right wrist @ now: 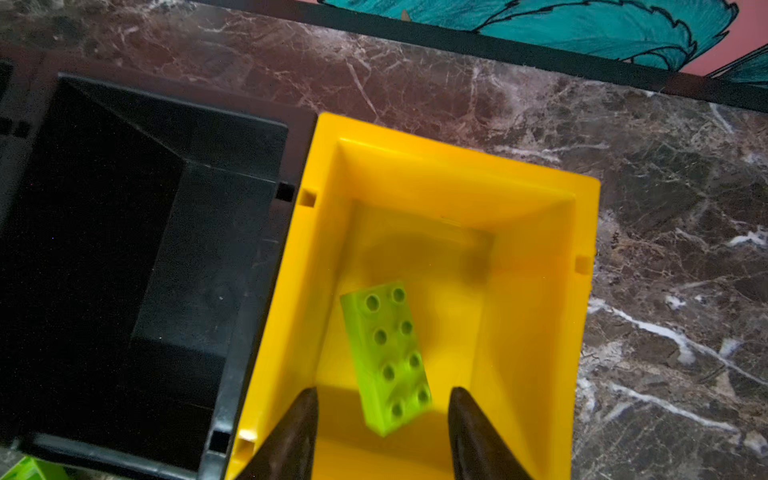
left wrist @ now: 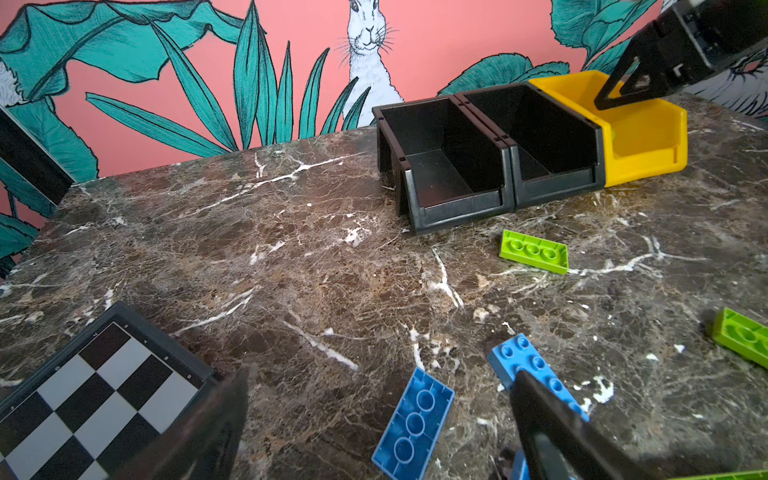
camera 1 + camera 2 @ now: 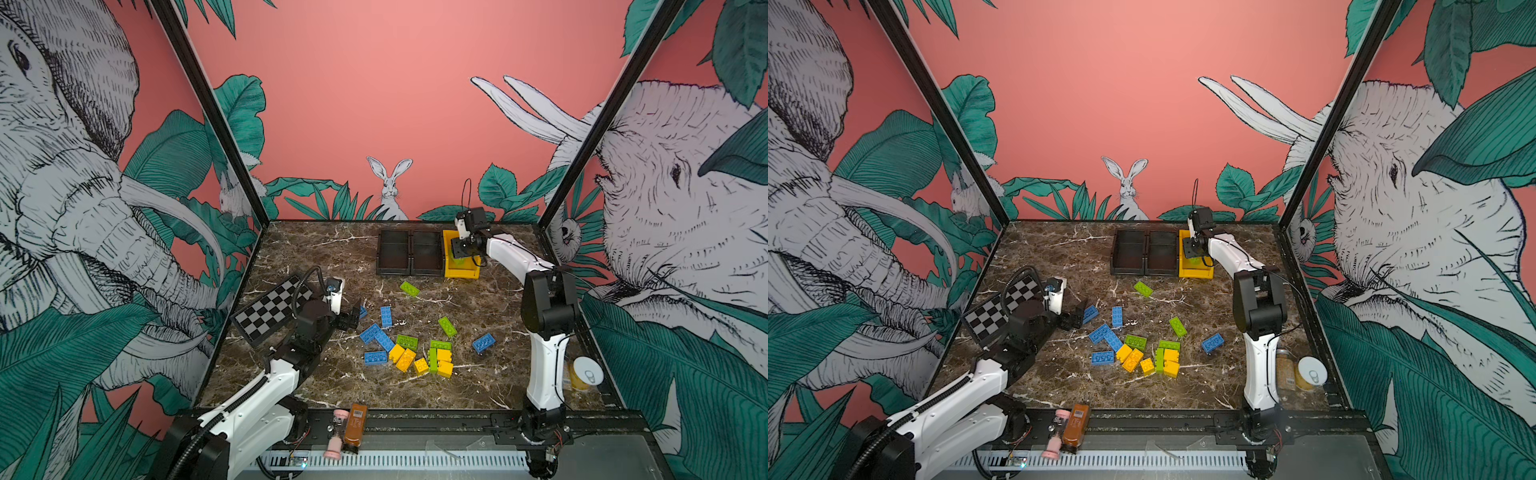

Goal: Sort the legos into containers by color
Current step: 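Release the brick into the yellow bin and move the right gripper to another lime-green brick, then grasp the lime-green brick near the black bins with the right gripper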

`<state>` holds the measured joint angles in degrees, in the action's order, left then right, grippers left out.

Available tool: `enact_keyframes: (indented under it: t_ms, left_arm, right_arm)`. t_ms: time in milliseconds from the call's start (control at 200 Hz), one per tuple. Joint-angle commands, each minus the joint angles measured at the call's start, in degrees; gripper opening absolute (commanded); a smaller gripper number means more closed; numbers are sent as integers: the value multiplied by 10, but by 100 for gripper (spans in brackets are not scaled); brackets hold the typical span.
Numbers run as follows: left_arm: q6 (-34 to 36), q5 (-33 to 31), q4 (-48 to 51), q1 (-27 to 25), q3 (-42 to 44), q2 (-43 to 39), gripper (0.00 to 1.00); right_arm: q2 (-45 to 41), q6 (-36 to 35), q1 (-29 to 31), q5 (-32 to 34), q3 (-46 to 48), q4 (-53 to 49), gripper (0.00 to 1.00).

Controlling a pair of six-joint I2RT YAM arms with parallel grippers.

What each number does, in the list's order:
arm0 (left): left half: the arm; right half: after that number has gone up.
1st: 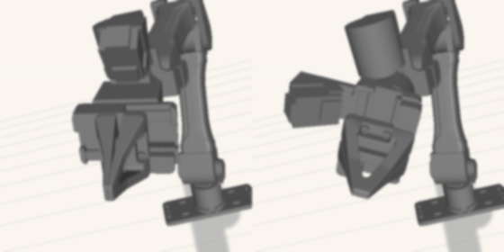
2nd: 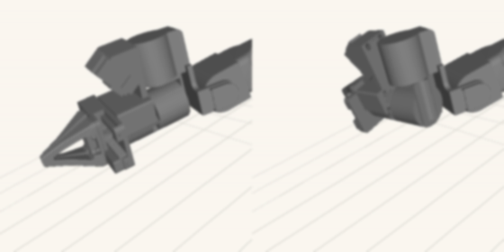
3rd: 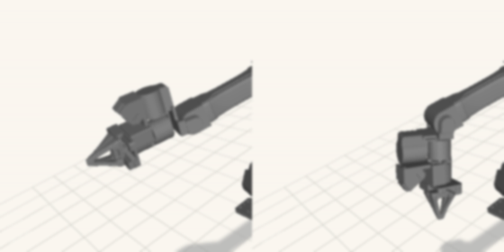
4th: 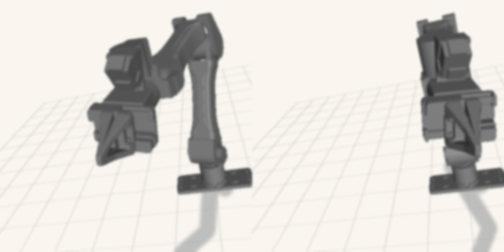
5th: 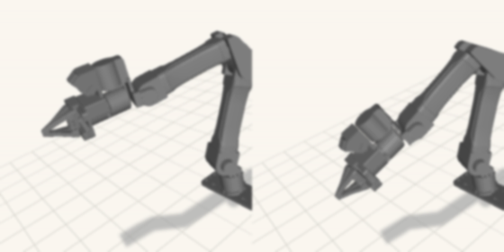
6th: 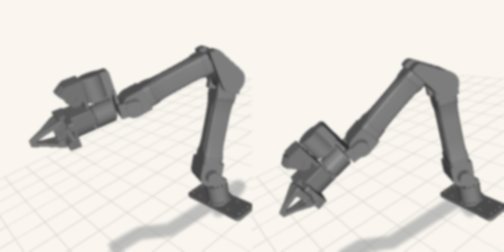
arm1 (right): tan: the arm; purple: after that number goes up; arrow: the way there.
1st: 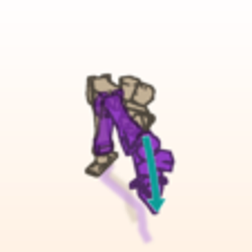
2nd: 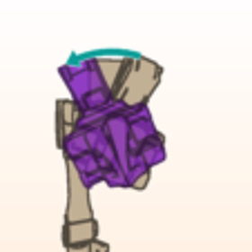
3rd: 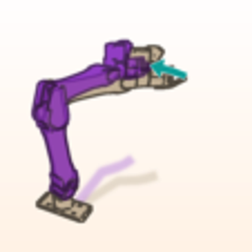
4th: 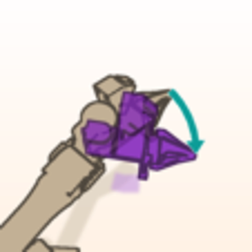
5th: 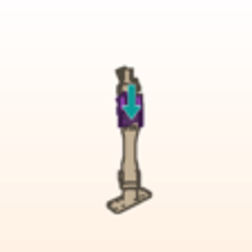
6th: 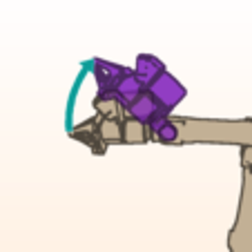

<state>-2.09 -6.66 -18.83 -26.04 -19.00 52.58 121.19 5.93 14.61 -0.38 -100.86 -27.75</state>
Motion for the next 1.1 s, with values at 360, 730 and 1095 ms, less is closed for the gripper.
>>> enact_keyframes:
  t_ms: [360,730,1095]
  left_arm:
    - [-5,-6,-4,3,8,-29,99]
    - [-12,3,-10,2,11,-33,99]
    - [-13,-3,-6,2,7,-25,99]
  right_arm:
    - [-211,-48,85,-93,209,37,60]
    - [-140,-64,179,-101,261,107,62]
    - [-55,-87,183,-105,203,112,63]
